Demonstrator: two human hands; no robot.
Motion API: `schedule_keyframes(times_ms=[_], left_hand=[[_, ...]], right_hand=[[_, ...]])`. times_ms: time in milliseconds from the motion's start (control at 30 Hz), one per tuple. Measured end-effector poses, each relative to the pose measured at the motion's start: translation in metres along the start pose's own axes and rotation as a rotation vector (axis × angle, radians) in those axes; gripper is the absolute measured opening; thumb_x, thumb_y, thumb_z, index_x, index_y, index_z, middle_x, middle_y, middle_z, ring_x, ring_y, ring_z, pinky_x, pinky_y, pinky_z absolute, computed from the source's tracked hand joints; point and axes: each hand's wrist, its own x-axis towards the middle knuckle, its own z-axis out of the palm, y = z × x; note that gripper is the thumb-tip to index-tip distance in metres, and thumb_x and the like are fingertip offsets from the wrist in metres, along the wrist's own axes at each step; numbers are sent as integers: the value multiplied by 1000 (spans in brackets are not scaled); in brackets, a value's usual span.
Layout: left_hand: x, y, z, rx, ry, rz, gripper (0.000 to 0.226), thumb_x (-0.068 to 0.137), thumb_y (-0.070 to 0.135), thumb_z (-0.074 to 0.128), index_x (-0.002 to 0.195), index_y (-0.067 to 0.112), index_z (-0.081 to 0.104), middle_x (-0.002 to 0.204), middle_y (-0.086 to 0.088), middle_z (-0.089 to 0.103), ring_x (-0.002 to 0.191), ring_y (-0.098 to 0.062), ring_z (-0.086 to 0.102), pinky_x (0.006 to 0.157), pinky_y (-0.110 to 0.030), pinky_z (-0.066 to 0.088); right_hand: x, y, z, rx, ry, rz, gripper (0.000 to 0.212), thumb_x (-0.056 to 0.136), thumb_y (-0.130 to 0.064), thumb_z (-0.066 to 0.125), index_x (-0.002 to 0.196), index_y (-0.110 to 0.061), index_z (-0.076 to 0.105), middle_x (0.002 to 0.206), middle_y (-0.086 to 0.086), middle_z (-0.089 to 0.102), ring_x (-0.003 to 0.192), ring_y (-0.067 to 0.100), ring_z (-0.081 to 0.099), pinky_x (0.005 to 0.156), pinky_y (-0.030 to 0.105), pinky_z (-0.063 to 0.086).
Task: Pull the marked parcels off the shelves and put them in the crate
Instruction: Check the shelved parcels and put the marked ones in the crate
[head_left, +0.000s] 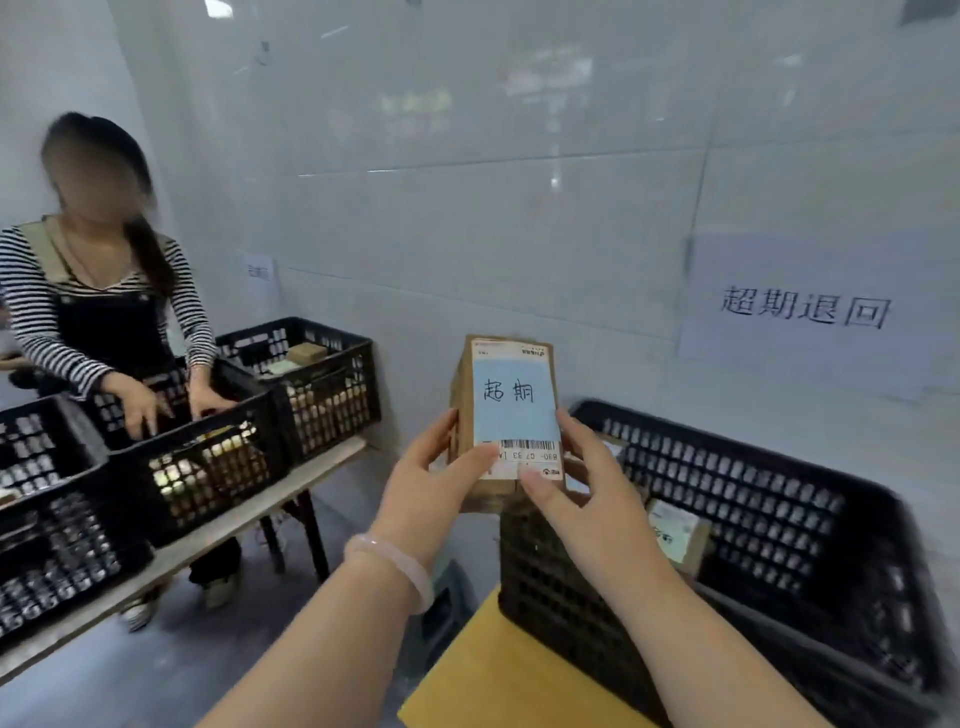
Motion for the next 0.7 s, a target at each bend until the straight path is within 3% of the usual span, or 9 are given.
schedule_keyframes(times_ms=[100, 167, 267, 367, 600, 700], left_hand=[[26, -14, 64, -3, -110, -65, 51, 80, 26, 79, 121, 45, 55, 112, 9, 72, 88, -10, 73, 65, -26, 60], [42, -27, 99, 9, -179, -127, 49, 81, 27, 78, 120, 45, 55, 105, 11, 75, 89, -13, 74, 74, -33, 61], [66, -51, 145, 61, -240, -204, 52, 81, 31, 77, 126, 43, 56, 107, 11, 74, 99, -16, 71, 87, -42, 57], [85, -75, 181, 126, -272, -270, 53, 82, 34, 75, 129, 46, 53, 111, 12, 72, 97, -11, 69, 73, -27, 54], [132, -125, 227, 237, -343, -461, 54, 82, 34, 75, 131, 39, 54, 102, 9, 73, 80, -8, 71, 61, -23, 48], [157, -147, 241, 310, -368, -476, 60, 79, 36, 76, 134, 35, 54, 106, 7, 70, 91, -12, 68, 71, -28, 52]], right_hand=[[15, 23, -64, -89, 118, 46, 65, 85, -42, 70, 135, -58, 33, 133, -31, 44, 123, -5, 45, 94, 19, 42], [22, 42, -100, -148, 185, 105, 70, 84, -43, 70, 143, -50, 32, 141, -22, 43, 126, 0, 43, 99, 26, 43], [27, 71, -140, -226, 185, 193, 73, 83, -49, 69, 144, -50, 29, 148, -22, 36, 130, -1, 37, 105, 32, 40], [30, 97, -172, -298, 179, 279, 74, 81, -54, 68, 143, -52, 28, 151, -22, 31, 136, 2, 31, 114, 42, 33], [30, 147, -208, -388, 163, 441, 79, 81, -56, 68, 146, -51, 23, 154, -20, 25, 137, 1, 25, 114, 34, 25], [40, 162, -214, -454, 153, 516, 81, 81, -59, 66, 146, -54, 18, 156, -22, 20, 139, 0, 21, 113, 31, 23]])
